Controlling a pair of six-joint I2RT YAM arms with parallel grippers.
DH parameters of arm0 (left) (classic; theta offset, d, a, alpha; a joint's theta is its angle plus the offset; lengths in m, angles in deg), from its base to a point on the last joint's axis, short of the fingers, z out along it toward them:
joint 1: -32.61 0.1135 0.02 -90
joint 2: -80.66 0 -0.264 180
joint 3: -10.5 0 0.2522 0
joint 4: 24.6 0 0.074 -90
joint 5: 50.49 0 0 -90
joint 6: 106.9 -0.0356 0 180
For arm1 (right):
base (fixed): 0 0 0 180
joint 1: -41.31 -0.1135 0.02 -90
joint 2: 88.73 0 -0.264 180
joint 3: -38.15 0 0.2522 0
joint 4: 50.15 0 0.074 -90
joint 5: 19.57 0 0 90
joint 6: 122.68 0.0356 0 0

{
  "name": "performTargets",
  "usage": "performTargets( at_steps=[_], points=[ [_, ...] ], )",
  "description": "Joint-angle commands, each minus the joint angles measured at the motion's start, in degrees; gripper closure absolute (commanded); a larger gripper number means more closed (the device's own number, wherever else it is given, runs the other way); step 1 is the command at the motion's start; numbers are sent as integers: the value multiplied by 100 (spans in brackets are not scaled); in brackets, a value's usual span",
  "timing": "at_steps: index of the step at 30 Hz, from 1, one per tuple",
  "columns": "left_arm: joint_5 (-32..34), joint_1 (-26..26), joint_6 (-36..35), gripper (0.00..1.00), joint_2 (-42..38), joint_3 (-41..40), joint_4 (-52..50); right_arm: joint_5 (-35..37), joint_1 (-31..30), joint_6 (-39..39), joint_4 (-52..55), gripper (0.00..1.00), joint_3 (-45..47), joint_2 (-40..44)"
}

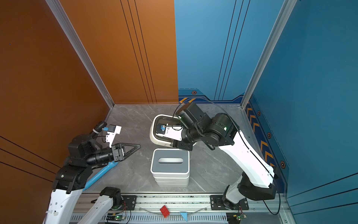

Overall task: Stack the tissue boxes
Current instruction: Place the tissue box at the tissue box.

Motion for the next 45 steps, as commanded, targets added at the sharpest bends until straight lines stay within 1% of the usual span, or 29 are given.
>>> performTargets(
  at_steps=[1,5,7,11,13,16,18,21,25,29,33,35,39,45],
  points=[
    [-66,54,43,2,-108,0,61,267,-92,217,489,82,-486,-182],
    [-196,-14,71,2,14,89,167,206,-172,454,744,82,-838,-365],
    [-109,-18,222,2,34,381,187,142,-250,518,858,82,-843,-386],
    [72,-16,557,2,-166,357,287,-44,-376,611,1073,82,-655,-301],
    [60,-7,951,2,-236,170,587,-51,-417,702,1139,82,-518,-200],
    [-88,2,1773,2,-227,-358,1384,-105,-449,936,1225,82,-416,-58],
    [-110,11,1860,2,-238,-420,1467,-73,-515,971,1326,82,-384,26],
    [-237,37,1609,2,-146,-319,1101,-164,-661,936,1358,82,-269,99],
    [-508,37,1536,2,3,-281,941,51,-844,1077,1429,82,-278,-3],
    [-660,29,1362,2,-55,-345,722,158,-1000,1146,1540,82,-436,-177],
    [-727,28,710,2,65,-188,180,145,-1015,1179,1548,82,-533,-250],
    [-785,28,503,2,104,-80,45,113,-1057,1216,1615,82,-534,-242],
    [-921,28,343,2,124,-103,20,326,-1212,1244,1745,82,-394,-200],
    [-1044,-11,129,2,203,-197,13,319,-1345,1259,1824,82,-117,-230]
  ],
)
